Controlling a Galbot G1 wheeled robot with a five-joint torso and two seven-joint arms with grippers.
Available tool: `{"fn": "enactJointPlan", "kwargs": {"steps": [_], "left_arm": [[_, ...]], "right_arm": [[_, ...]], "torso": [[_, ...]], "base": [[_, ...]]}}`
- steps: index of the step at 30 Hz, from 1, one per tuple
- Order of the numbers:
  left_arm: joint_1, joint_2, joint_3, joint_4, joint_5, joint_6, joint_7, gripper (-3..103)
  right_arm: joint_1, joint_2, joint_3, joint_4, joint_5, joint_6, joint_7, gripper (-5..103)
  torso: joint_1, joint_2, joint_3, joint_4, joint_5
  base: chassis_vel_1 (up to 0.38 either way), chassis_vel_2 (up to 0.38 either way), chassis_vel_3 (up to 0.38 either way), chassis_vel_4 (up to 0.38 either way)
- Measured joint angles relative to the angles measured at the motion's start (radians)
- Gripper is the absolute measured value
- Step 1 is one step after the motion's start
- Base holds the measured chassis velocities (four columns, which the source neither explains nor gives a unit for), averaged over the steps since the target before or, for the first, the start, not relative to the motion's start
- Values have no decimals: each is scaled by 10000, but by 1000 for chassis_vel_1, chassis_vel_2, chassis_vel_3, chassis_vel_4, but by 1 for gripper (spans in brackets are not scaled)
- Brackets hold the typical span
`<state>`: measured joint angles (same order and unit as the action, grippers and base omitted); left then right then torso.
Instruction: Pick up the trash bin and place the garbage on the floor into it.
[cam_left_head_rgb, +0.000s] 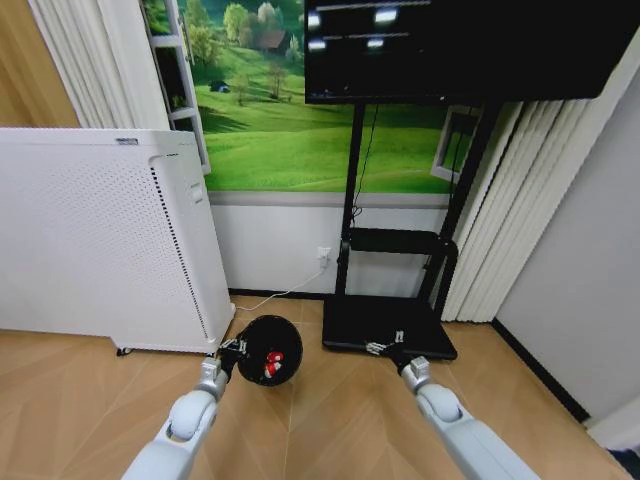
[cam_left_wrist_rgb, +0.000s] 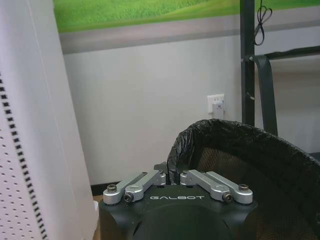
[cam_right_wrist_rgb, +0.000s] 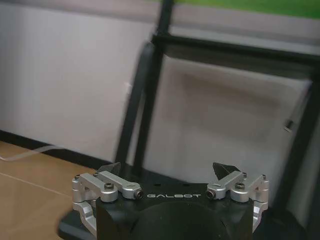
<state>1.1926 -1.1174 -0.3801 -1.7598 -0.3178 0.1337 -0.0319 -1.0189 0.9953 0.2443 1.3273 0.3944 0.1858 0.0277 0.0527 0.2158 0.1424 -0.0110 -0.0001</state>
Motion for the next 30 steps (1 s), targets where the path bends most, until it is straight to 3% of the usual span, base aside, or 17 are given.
{"fn": "enactJointPlan", "kwargs": {"steps": [3,5,9,15,30], "left_arm": [[217,54,-188,-255,-58,5,-49,7],[642,150,-570,-694,-124,11,-135,7],[1163,177,-960,-1111,-198,15,-204,7],[1753,91,-1423,-1462,-202,16,-237,7],[2239,-128,-1628,-1638,6,-78,-223,7]], "right_arm": [[-33,45,197,-260,23,-373,441,100],[-172,86,570,-626,566,-1285,1219,100],[-344,232,1114,-989,754,-1807,1800,100],[-620,439,1763,-1251,680,-1813,2150,100],[-741,853,2104,-1823,-63,-786,1734,100]], "torso": [[0,0,0,1,3],[-1,0,0,5,2],[0,0,-1,2,-1],[-1,1,0,3,0],[0,1,1,3,0]], "base": [[0,0,0,0],[0,0,0,0],[0,0,0,0],[0,0,0,0],[0,0,0,0]]}}
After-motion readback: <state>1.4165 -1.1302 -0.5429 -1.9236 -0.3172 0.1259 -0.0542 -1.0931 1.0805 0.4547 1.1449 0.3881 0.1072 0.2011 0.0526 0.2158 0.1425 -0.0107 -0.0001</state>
